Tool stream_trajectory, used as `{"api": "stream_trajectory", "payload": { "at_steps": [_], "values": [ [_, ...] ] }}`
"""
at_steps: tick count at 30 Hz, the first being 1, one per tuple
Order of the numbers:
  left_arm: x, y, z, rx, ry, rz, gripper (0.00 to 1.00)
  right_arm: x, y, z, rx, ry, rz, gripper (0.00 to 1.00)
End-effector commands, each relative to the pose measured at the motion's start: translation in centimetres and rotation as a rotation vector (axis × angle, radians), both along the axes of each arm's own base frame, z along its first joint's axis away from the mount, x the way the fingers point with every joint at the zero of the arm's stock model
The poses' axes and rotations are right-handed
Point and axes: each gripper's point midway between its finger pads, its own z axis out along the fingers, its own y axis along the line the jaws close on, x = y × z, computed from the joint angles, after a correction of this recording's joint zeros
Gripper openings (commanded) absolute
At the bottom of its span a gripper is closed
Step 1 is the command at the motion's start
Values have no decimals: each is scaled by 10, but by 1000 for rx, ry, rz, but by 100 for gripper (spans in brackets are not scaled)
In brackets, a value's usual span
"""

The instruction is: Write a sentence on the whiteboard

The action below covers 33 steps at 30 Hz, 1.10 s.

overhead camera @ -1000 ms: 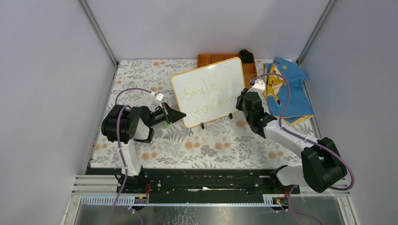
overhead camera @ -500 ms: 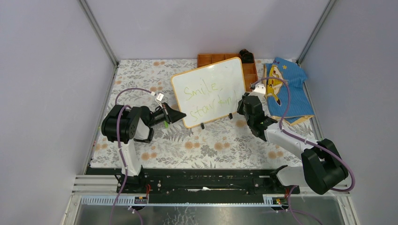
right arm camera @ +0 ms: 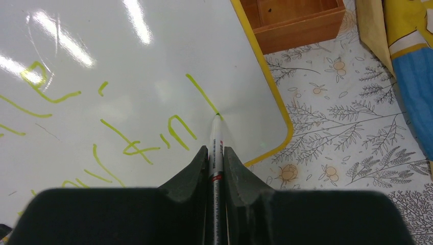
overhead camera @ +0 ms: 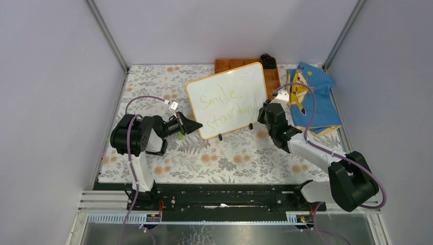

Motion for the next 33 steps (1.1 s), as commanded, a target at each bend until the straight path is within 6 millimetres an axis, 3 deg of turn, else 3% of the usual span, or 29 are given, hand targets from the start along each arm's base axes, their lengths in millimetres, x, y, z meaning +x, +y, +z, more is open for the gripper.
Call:
{"api": "stream_trajectory", "payload": {
  "at_steps": [1, 8, 19, 33],
  "values": [
    [1, 4, -22, 27, 106, 38, 0, 16, 6, 31, 38, -69, -4, 0],
    [2, 4, -22, 27, 106, 38, 0, 19, 10, 39, 46, -83, 11, 0],
    [1, 4, -23, 27, 108, 38, 0, 16, 20, 36, 60, -75, 72, 0],
    [2, 4, -23, 27, 108, 39, 0, 4, 16, 16, 47, -30, 80, 0]
  ]
}}
